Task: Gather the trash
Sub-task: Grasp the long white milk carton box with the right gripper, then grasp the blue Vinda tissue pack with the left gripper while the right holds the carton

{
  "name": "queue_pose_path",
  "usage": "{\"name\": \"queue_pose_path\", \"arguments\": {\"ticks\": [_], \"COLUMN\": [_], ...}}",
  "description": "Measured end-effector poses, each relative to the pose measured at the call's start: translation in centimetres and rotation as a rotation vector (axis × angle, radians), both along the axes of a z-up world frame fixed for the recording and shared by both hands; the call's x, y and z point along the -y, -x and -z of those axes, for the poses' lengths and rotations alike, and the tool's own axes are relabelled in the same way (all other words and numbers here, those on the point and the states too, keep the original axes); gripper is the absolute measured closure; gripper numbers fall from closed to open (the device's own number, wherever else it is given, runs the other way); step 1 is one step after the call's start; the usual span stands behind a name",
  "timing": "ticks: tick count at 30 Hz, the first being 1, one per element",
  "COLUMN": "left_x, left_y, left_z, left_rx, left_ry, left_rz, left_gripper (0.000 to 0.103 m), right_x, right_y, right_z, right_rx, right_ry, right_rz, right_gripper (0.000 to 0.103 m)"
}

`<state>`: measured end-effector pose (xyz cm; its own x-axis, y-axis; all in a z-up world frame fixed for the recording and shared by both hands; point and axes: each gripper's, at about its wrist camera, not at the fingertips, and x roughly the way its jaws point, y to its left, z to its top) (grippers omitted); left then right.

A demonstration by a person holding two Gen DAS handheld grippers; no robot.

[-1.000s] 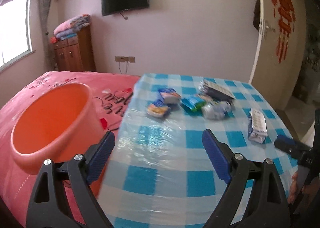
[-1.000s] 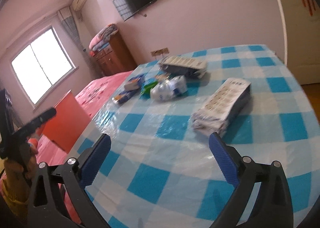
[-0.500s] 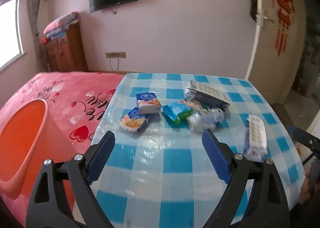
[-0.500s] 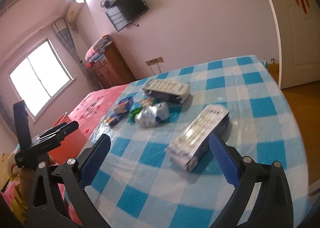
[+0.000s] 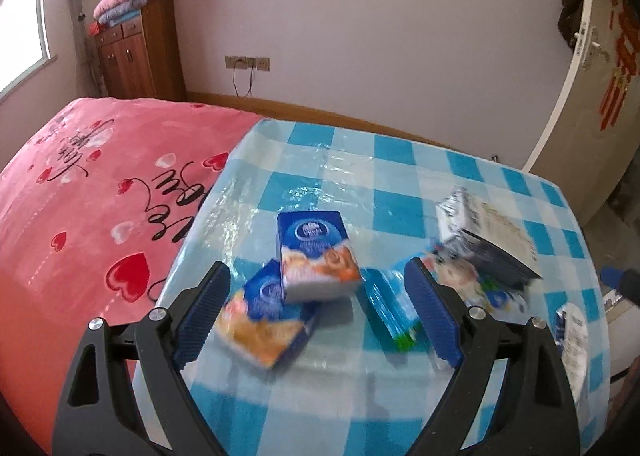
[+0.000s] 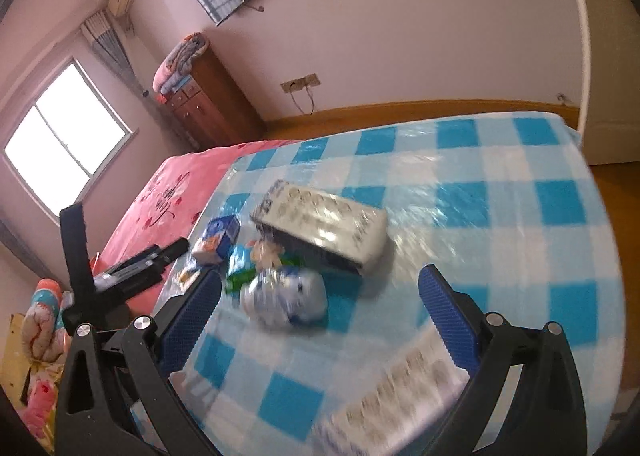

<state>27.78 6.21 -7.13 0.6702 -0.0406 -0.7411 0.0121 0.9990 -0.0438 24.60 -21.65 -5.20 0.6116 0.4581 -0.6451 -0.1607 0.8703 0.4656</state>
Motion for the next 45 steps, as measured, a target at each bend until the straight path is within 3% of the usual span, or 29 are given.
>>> {"name": "queue_pose_path", "arguments": {"ticks": [3,6,12,14,16,18,21,27,33,41,45], "left_x": [-0.5,-1.1,-1.6,-1.4,-1.0,-0.7,0.3,1.4,2.7,4.9,5.0], "left_y": [-1.7,-3.2,-4.6,-4.5,-4.5,-4.3,-3.7,-1.8,1.0,6.3,8.6], "left_z": [1.2,2.4,4.3,4.7,4.7,4.7,4.9,4.9,5.1,5.2,5.2], "left_rx": [-0.026,-0.062,-0.105,-0.106,-0.101,-0.104,-0.112,-0.097,-0.105,-0.118,-0.13], "left_ry": [0.006,0.032,0.104,0.108,0.099,0.103,0.091,0.103,0.131,0.174,0.202], "left_rz": [-0.005,-0.013,-0.001,0.007,0.02,0.038,0.078,0.09,0.14,0.204,0.213], "left_gripper": [0.015,0.026,0.033,0.034,0.039,0.046,0.054,0.06,0.064,0.065,0.065], "right_x": [-1.0,-2.3,-3.7,-3.9,-4.0,-4.0,-3.6,-3.0,-4.4,-6.6,-5.7], "right_y": [-2.7,-5.4,-10.0,-11.2,-11.8,-11.9,-11.6,-10.5,-7.0,-0.6,2.3], "right_z": [0.2,0.5,2.2,3.3,4.5,5.4,6.3,6.9,6.3,5.7,6.0], "right_rx": [-0.011,-0.013,-0.061,-0.109,-0.142,-0.17,-0.185,-0.25,-0.252,-0.208,-0.196], "right_ry": [-0.004,0.029,0.063,0.036,0.039,0.028,-0.032,-0.134,-0.092,0.05,0.008], "right_rz": [-0.016,-0.046,-0.085,-0.116,-0.124,-0.134,-0.157,-0.207,-0.271,-0.303,-0.282], "right_gripper": [0.005,0.005,0.006,0.01,0.023,0.025,0.027,0.028,0.029,0.031,0.031]}}
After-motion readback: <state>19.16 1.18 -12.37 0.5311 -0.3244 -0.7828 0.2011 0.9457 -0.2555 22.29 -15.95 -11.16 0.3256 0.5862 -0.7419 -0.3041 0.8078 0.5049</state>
